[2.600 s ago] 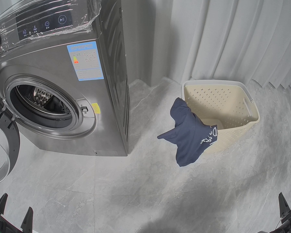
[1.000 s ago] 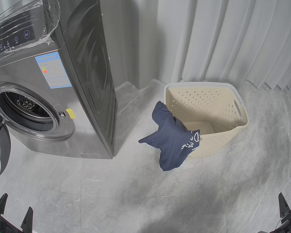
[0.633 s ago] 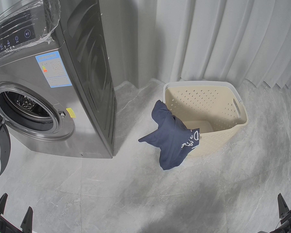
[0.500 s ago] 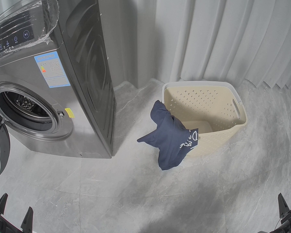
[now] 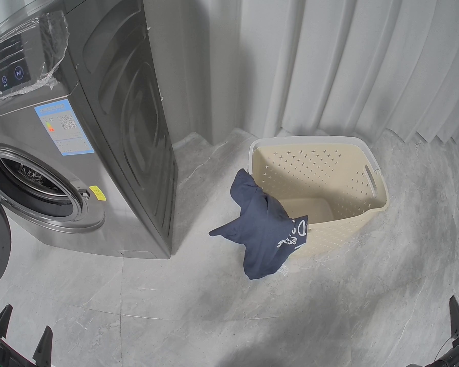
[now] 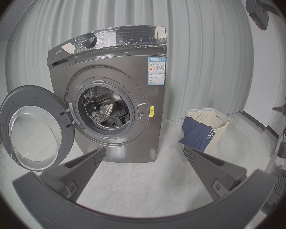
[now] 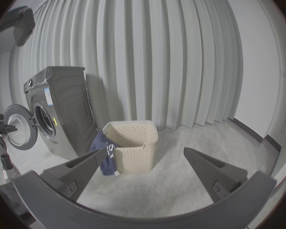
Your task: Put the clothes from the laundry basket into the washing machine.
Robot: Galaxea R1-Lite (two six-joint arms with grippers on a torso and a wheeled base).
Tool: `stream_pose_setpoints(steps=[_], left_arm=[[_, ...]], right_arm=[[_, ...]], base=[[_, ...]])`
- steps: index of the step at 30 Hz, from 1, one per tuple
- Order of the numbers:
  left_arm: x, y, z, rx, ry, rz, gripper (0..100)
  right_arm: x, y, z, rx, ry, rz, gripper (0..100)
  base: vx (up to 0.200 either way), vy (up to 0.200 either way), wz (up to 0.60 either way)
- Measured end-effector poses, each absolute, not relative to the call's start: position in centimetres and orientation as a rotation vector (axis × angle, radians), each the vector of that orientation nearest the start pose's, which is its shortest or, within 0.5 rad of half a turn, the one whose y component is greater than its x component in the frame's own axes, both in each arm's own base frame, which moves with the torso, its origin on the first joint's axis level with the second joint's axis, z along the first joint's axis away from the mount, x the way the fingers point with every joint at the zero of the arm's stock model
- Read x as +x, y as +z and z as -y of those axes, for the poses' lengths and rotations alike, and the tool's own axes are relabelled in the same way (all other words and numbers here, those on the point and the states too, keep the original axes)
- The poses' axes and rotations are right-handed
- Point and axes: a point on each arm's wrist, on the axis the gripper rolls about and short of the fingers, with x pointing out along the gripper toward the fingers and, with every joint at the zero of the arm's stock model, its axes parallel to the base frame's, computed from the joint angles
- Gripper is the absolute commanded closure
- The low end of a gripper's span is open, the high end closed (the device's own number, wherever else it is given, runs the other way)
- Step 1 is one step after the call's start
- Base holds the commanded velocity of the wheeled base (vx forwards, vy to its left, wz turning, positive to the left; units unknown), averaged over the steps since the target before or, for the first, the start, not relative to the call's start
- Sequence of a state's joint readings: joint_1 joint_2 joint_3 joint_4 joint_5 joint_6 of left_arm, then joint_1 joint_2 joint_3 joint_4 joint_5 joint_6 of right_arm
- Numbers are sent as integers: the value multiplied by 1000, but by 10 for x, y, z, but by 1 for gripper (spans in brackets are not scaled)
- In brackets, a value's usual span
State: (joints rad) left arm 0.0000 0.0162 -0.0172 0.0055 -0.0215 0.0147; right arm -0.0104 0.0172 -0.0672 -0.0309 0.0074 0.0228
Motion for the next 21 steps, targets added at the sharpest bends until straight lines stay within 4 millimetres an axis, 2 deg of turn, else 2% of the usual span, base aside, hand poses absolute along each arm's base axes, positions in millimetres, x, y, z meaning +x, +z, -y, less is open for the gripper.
stream_pose_setpoints(steps=[5,9,16,21], left_arm=[[-23,80,0,15,-22,-4,0],[-23,80,0,14,-22,-4,0],[-23,80,0,14,-22,-4,0],[-23,80,0,14,-22,-4,0]], right_arm=[[-31,124,-1,23,32,113,0],[-18,136,-1,31,91,27,0],[35,157,-6,93,218,-161,0],[75,161,-17,136,277,-278,0]], base=[[0,0,0],[0,0,0],[0,0,0],[0,0,0]])
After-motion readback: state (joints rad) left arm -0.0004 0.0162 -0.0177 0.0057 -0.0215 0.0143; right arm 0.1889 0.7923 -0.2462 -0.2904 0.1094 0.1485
